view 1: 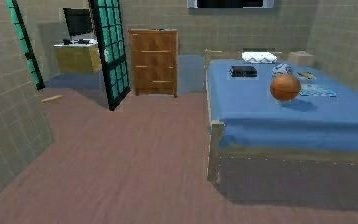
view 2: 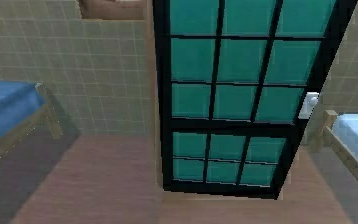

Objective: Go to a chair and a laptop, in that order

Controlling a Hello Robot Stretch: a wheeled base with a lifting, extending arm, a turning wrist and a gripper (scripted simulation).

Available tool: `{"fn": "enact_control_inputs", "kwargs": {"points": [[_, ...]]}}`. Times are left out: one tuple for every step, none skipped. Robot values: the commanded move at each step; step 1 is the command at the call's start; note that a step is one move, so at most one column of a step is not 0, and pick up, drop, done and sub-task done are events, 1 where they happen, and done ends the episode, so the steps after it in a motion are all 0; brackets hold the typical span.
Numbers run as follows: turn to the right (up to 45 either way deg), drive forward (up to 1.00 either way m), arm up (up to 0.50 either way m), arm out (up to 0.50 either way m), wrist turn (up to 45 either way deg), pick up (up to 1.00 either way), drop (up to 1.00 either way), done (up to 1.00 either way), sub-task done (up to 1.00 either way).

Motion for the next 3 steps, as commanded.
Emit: {"fn": "enact_control_inputs", "kwargs": {"points": [[-3.0,0.0,0.0,0.0,0.0,0.0,0.0,0.0,0.0],[0.0,0.5,0.0,0.0,0.0,0.0,0.0,0.0,0.0],[-21.0,0.0,0.0,0.0,0.0,0.0,0.0,0.0,0.0]]}}
